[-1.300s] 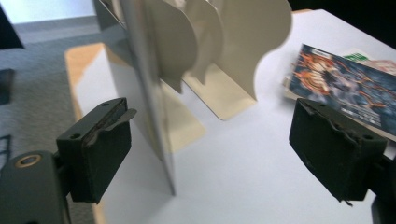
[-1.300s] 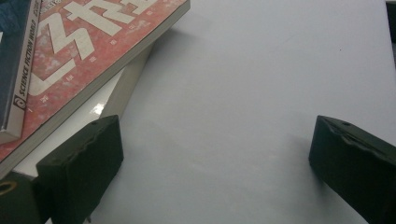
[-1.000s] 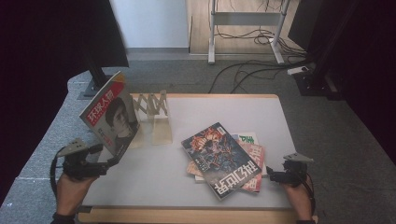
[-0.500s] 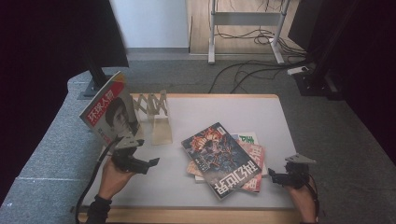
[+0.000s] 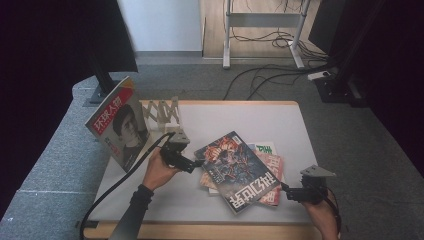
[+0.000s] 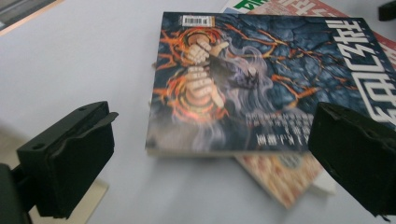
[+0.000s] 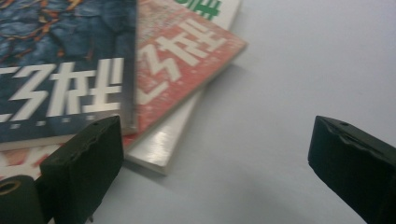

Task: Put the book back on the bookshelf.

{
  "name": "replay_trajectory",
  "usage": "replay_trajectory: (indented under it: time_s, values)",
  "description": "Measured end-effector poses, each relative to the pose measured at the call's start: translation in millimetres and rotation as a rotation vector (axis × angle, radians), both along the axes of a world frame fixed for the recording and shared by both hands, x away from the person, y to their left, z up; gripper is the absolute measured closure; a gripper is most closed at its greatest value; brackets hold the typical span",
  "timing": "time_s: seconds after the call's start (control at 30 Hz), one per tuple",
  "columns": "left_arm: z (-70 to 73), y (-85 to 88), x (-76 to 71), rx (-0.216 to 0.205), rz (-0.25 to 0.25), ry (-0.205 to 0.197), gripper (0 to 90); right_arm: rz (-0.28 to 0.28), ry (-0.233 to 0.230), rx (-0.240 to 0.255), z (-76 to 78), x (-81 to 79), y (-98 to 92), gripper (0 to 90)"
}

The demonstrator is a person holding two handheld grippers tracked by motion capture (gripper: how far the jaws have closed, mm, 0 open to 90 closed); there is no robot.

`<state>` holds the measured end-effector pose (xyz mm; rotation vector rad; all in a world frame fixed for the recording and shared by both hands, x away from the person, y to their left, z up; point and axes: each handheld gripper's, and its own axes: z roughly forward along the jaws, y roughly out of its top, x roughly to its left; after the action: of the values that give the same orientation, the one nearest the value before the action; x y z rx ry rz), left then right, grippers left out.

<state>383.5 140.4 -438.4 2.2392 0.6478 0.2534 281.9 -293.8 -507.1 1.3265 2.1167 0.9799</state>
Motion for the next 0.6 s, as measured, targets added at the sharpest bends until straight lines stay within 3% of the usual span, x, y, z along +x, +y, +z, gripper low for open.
replay_trajectory:
  time_s: [0.07, 0.23, 0.33, 0.6]
  values:
    - [-7.5, -12.6, 12.9, 0.003, -0.015, 0.020, 0.0, 0.016, 0.001, 0.000, 0.2, -0.9, 4.2, 2.2]
    - [-17.5, -21.8, 27.0, 0.003, -0.027, 0.032, 0.1, 0.046, 0.003, -0.003, -0.5, -2.0, 12.1, 1.8]
    - [-27.7, -29.6, 37.7, 0.033, -0.027, 0.052, 0.0, 0.075, 0.008, -0.013, -1.9, -2.1, 20.6, 1.8]
    - [-52.7, -37.8, 48.1, 0.027, -0.023, 0.085, 0.0, 0.108, 0.006, -0.029, -3.6, -2.3, 30.8, 1.8]
